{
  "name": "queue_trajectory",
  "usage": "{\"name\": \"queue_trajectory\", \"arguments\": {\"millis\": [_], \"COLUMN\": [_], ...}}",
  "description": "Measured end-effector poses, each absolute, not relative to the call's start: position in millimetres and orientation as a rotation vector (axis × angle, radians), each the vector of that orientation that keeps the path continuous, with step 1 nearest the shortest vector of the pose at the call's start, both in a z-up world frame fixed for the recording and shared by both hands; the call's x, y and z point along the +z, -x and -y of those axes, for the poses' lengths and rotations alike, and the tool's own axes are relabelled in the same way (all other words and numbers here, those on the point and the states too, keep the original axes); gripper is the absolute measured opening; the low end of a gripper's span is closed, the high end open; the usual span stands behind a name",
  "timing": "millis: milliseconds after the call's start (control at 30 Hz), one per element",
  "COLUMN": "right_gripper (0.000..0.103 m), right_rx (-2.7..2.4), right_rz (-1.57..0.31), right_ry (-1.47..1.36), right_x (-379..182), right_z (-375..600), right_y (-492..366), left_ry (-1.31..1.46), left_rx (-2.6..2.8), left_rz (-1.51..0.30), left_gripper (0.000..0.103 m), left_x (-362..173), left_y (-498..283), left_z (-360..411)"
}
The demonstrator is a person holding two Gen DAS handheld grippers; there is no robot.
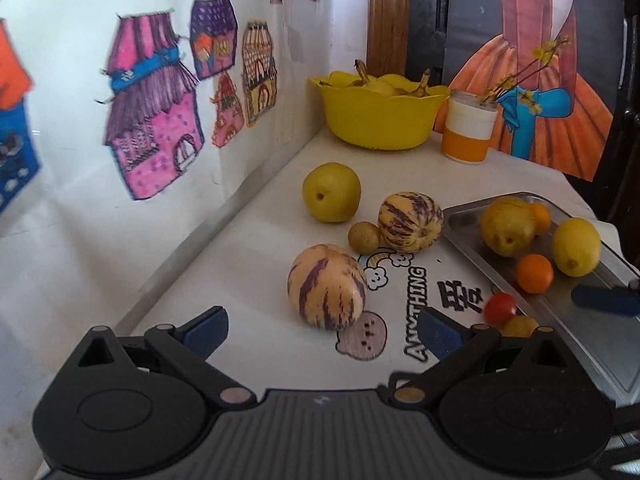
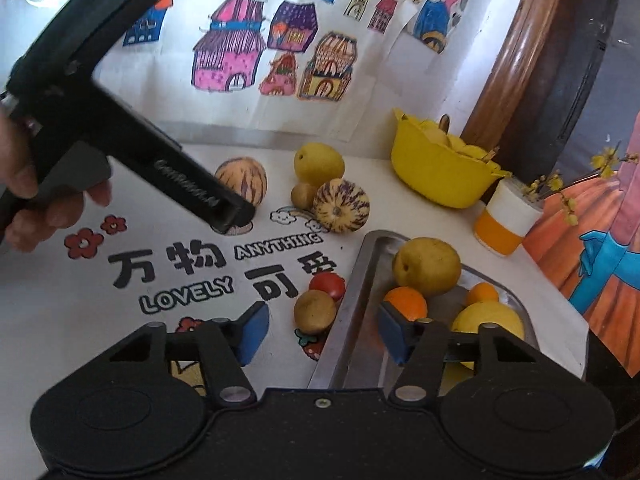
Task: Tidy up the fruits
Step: 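Grasp the striped pepino melon with the left tool while the right tool grasps a brown kiwi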
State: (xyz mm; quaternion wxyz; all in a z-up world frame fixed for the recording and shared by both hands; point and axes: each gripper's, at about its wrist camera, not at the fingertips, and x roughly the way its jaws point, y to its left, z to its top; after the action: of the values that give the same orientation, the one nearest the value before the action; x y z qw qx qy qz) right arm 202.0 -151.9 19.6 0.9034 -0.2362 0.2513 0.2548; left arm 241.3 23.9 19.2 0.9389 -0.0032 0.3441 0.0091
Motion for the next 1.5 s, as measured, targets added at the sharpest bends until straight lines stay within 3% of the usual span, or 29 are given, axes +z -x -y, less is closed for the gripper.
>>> {"name": "queue_trajectory", "arguments": {"millis": [367, 600, 800, 900, 1500], "right_gripper": [0.045, 0.041, 0.035, 0.028, 0.027], "right_rx": [0.552, 0.561, 0.561, 0.560, 0.547], "right_rz": [-0.539, -0.526, -0.505, -0.489, -0.451], "right_ry": [0.486, 0.501, 0.539, 0.564, 0.440], "right_x": [10.7, 9.6, 7.3, 5.6, 17.6], "right_z": [146.5, 143.9, 139.7, 138.5, 156.9], "right_y": [-208.3, -209.0, -205.8, -203.1, -181.8], "left_ry": [-0.013, 0.011, 0.004, -0.011, 0.087], "left_rx": [0.003, -0.022, -0.011, 0.018, -0.115], "left_rz": [-0.699, -0.704, -0.701, -0.695, -0.770], "left_gripper": [0.100, 0.080, 0.072, 0.054, 0.053], "left_x": [9.1, 6.8, 4.9, 5.1, 14.4], "left_y": [-261.5, -269.7, -274.3, -275.1, -234.0], "left_z": [-19.5, -18.7, -16.4, -16.9, 1.9]}}
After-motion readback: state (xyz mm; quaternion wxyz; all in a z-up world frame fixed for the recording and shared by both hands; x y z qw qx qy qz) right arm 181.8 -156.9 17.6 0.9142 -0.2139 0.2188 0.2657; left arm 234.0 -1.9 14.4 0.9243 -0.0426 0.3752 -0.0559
